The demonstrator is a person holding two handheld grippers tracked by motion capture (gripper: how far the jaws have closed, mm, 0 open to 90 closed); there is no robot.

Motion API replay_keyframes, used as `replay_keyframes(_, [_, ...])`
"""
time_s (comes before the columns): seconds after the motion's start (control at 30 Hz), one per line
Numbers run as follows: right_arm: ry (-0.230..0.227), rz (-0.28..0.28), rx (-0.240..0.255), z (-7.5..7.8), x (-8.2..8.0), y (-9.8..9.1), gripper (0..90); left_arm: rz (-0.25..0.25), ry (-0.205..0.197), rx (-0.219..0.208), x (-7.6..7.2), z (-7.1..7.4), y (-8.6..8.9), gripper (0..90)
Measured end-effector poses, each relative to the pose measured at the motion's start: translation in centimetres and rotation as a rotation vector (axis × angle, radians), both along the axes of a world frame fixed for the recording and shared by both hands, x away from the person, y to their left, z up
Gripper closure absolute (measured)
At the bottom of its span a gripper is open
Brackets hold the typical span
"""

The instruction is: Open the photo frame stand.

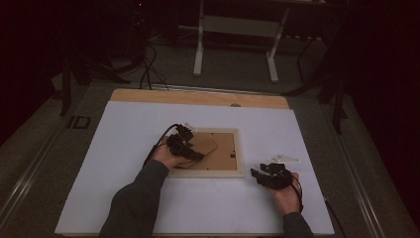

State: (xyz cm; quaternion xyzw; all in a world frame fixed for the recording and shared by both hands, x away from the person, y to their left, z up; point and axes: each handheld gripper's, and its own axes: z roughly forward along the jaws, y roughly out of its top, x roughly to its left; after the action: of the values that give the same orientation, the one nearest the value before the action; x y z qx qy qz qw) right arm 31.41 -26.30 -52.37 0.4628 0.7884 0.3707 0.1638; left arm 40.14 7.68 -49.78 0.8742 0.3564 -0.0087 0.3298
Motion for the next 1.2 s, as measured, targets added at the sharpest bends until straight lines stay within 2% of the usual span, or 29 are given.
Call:
replay_keyframes(0.6, [0.006, 0.009, -0.005, -0.1, 0.1, 0.4, 50.8, -0.004, -0.068, 0.064, -0.7, 0.4, -0.7, 38.8])
replay_keyframes(0.7, [0.003, 0.011, 0.015, 0.1, 0.3, 0.3, 50.8, -0.003, -0.075, 0.071, -0.9, 0.4, -0.7, 38.8])
replay_keyframes(0.93, [-0.025, 0.007, 0.037, 1.6, 0.8, 0.1, 50.9, -0.008, -0.117, 0.093, -1.3, 0.7, -0.9, 38.6])
replay_keyframes(1.2, [-0.055, 0.030, 0.023, 3.8, 1.8, 0.5, 50.9, -0.006, -0.173, 0.100, -2.2, 1.0, -1.1, 38.6])
